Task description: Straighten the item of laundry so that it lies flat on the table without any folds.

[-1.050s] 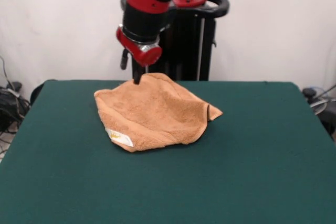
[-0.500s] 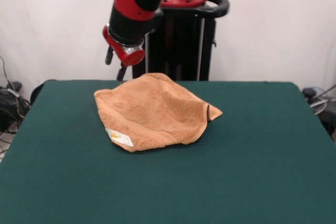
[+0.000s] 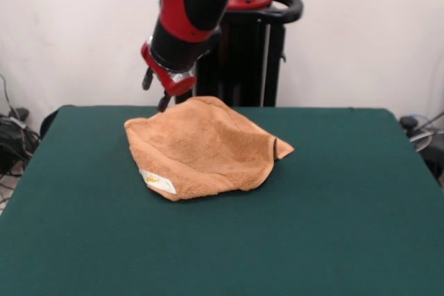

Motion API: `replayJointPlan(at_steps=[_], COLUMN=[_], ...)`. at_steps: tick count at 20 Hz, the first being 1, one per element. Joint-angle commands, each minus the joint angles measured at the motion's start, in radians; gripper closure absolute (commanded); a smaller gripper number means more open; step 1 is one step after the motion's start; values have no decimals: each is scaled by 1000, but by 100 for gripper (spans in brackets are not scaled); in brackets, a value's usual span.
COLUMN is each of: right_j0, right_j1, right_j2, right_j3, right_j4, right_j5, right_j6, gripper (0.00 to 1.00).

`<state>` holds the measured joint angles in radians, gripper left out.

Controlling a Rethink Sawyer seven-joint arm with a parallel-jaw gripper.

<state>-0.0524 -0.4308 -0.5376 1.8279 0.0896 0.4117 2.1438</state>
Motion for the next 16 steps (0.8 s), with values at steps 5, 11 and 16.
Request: replayJointPlan(at_steps=[5,11,16], right_j0=[109,155,164], right_j1=[74,106,118], right_j2=[40,16,4], right_j3=[-140,-192,-221], right_j4=[126,171,197], right_j5=[38,68,90], right_j6=[271,286,271], gripper=[0,0,0])
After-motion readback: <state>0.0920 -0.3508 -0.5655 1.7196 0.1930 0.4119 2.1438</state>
